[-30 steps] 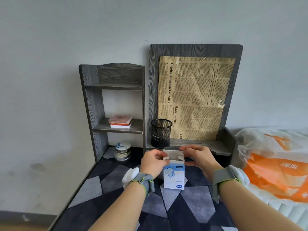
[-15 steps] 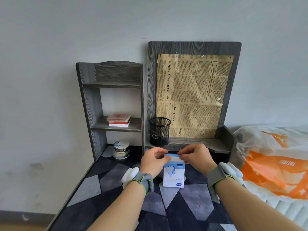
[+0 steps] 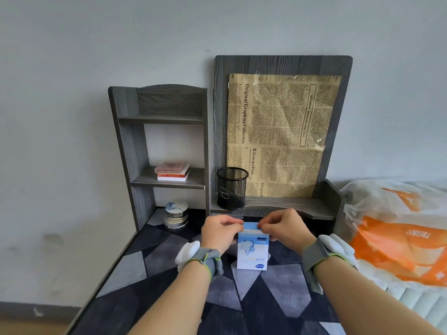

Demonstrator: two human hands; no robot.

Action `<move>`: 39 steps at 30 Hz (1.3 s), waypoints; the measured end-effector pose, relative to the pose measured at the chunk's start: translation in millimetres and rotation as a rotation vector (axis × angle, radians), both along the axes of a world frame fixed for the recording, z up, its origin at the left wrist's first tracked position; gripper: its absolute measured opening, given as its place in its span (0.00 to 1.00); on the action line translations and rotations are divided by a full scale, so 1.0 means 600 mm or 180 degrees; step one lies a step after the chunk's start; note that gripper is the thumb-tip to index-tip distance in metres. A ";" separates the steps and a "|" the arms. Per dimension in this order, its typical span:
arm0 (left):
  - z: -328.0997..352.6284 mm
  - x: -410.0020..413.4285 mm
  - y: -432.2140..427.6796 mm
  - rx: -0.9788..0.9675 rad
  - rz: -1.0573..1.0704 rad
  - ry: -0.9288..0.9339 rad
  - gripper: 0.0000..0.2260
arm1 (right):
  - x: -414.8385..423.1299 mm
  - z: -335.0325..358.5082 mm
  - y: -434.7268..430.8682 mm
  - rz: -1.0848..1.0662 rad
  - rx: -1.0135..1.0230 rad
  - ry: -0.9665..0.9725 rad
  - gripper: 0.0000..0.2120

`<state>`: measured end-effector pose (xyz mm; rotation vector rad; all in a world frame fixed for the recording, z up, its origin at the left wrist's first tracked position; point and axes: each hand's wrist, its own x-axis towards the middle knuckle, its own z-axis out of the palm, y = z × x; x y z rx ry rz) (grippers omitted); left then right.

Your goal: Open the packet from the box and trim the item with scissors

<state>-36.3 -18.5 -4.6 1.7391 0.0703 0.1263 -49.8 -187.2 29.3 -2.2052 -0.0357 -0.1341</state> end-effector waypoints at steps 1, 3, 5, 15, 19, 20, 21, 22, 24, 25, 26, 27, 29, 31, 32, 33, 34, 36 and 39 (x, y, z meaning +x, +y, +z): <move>0.000 0.001 0.000 0.0043 0.0015 -0.0014 0.06 | 0.000 -0.001 -0.001 0.0026 0.0006 0.0040 0.02; -0.001 0.004 0.001 0.0143 -0.0032 -0.0052 0.06 | 0.001 0.001 -0.005 0.0131 -0.0089 0.0087 0.03; 0.000 0.004 0.003 0.0255 -0.0127 -0.0094 0.11 | 0.003 0.003 -0.008 0.0186 -0.0247 0.0042 0.08; -0.042 -0.002 0.020 0.1353 0.0047 0.0510 0.32 | 0.024 -0.075 -0.020 -0.1296 0.0550 0.0611 0.11; -0.064 0.015 0.010 0.1180 0.0045 0.0840 0.29 | 0.036 -0.112 -0.013 -0.1091 0.0048 0.0845 0.14; -0.067 0.019 0.007 0.1152 0.0048 0.0849 0.28 | 0.042 -0.119 -0.014 -0.1039 -0.0009 0.0873 0.15; -0.069 0.024 0.005 0.1120 0.0061 0.0867 0.26 | 0.049 -0.124 -0.015 -0.1030 0.0027 0.0894 0.15; -0.070 0.026 0.005 0.1028 0.0091 0.0862 0.24 | 0.053 -0.126 -0.016 -0.1027 0.0109 0.0886 0.14; -0.076 0.037 0.003 0.0813 0.0087 0.0847 0.23 | 0.070 -0.131 -0.016 -0.1011 0.0226 0.0871 0.11; -0.080 0.045 0.001 0.0753 0.0062 0.0842 0.23 | 0.078 -0.131 -0.015 -0.0973 0.0233 0.0856 0.09; -0.083 0.051 -0.001 0.0709 0.0041 0.0820 0.24 | 0.088 -0.134 -0.015 -0.0929 0.0247 0.0831 0.07; -0.087 0.058 -0.003 0.0680 0.0020 0.0801 0.24 | 0.098 -0.138 -0.014 -0.0882 0.0297 0.0843 0.06; -0.088 0.064 -0.008 0.0596 0.0012 0.0744 0.26 | 0.110 -0.143 -0.012 -0.0766 0.0397 0.0822 0.08; -0.091 0.076 -0.011 0.0574 0.0004 0.0680 0.26 | 0.125 -0.150 -0.012 -0.0685 0.0382 0.0834 0.08; -0.095 0.082 -0.012 0.0587 -0.0013 0.0642 0.27 | 0.129 -0.153 -0.010 -0.0648 0.0357 0.0824 0.07; -0.096 0.085 -0.011 0.0629 -0.0034 0.0637 0.27 | 0.131 -0.153 -0.010 -0.0641 0.0324 0.0823 0.08; -0.099 0.089 -0.011 0.0646 -0.0070 0.0619 0.27 | 0.135 -0.155 -0.011 -0.0638 0.0351 0.0804 0.09; -0.102 0.089 -0.007 0.0686 -0.0094 0.0625 0.27 | 0.133 -0.156 -0.011 -0.0651 0.0378 0.0870 0.10; -0.102 0.078 0.001 0.0718 -0.0003 0.0552 0.26 | 0.125 -0.151 -0.016 -0.0718 0.0224 0.0853 0.11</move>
